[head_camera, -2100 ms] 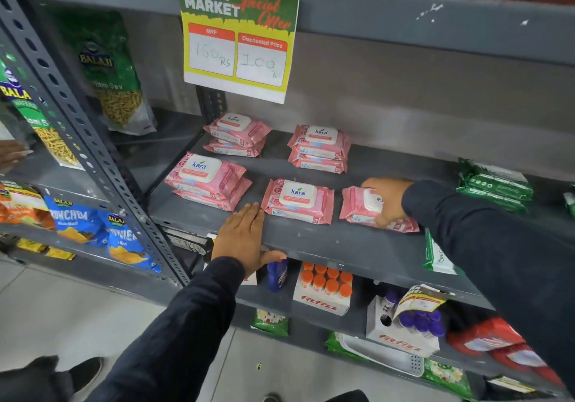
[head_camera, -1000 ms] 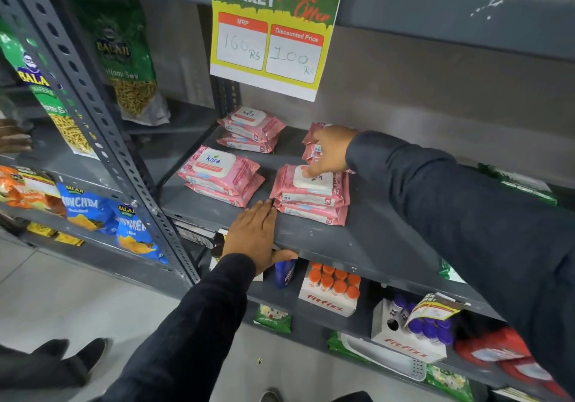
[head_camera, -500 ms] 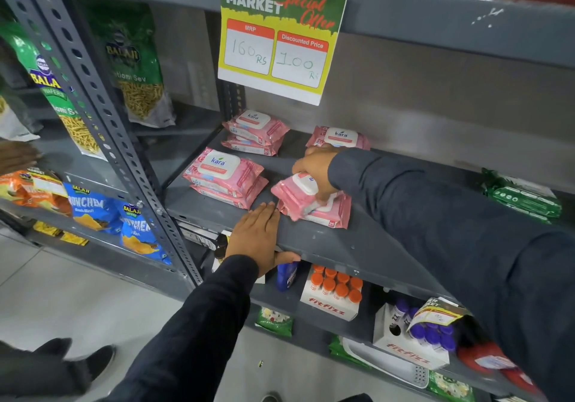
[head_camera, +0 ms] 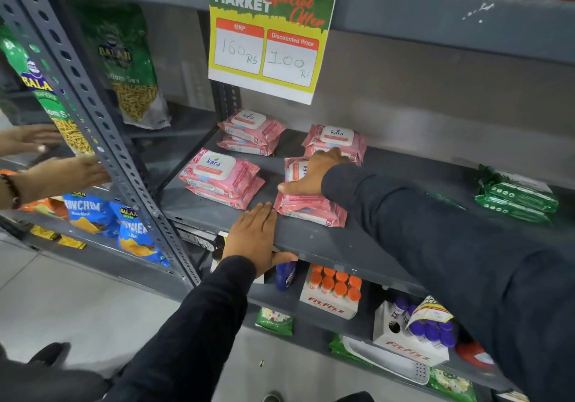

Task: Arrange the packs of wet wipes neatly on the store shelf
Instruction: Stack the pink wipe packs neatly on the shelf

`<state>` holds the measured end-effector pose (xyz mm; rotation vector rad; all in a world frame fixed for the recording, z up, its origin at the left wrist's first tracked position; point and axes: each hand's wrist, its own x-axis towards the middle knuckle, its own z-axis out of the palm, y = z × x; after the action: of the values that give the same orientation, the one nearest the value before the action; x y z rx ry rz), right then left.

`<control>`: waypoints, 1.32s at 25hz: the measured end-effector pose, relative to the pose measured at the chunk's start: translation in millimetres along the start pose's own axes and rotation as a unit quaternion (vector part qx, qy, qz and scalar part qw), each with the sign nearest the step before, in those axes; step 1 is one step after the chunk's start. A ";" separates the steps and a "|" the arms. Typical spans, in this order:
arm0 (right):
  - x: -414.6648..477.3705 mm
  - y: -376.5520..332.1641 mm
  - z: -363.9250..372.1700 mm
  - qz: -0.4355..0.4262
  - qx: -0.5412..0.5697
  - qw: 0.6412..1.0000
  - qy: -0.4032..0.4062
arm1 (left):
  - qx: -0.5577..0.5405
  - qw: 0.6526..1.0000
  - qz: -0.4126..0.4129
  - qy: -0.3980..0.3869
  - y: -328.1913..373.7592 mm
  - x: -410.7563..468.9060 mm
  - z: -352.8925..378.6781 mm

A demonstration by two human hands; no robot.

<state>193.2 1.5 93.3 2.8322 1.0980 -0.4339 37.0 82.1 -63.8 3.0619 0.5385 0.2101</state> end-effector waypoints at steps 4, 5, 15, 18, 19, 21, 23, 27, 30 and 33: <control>-1.0 -0.9 0.2 -0.014 0.020 1.000 -0.008 | -0.015 1.000 -0.001 0.007 0.5 -0.4 -0.7; -1.9 1.2 -5.2 -0.030 0.001 0.999 -0.019 | -0.014 1.000 -0.001 0.005 0.2 -0.5 -0.5; 7.7 30.9 -6.1 -0.154 -0.104 0.982 -0.013 | 0.005 1.000 -0.002 0.009 0.1 -0.2 -0.6; 8.2 29.9 -4.5 -0.149 -0.108 0.983 -0.018 | 0.006 1.000 -0.002 0.008 0.0 1.3 1.2; 8.4 30.1 -3.8 -0.147 -0.107 0.983 -0.020 | 0.006 1.000 -0.003 0.007 -0.5 1.5 1.4; 7.4 31.2 -3.4 -0.145 -0.096 0.985 -0.020 | 0.008 1.000 -0.002 0.004 -0.7 1.2 0.1; 5.8 31.3 -2.7 -0.142 -0.089 0.986 -0.020 | 0.020 1.000 0.003 0.001 -0.3 0.6 -1.2; 3.0 29.8 -3.4 -0.146 -0.086 0.985 -0.014 | 0.039 0.999 -0.002 0.015 0.3 0.6 -2.3; 0.7 31.3 -0.6 -0.141 -0.073 0.987 -0.010 | 0.042 0.999 -0.003 0.005 0.9 -0.7 -2.0; -6.1 38.1 -6.3 -0.137 -0.020 0.990 0.026 | 0.041 0.999 -0.002 0.002 0.7 0.0 -2.3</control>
<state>215.8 -29.6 99.7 2.6804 1.4970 -0.3525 37.0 81.5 -61.5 3.1393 0.5667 0.1995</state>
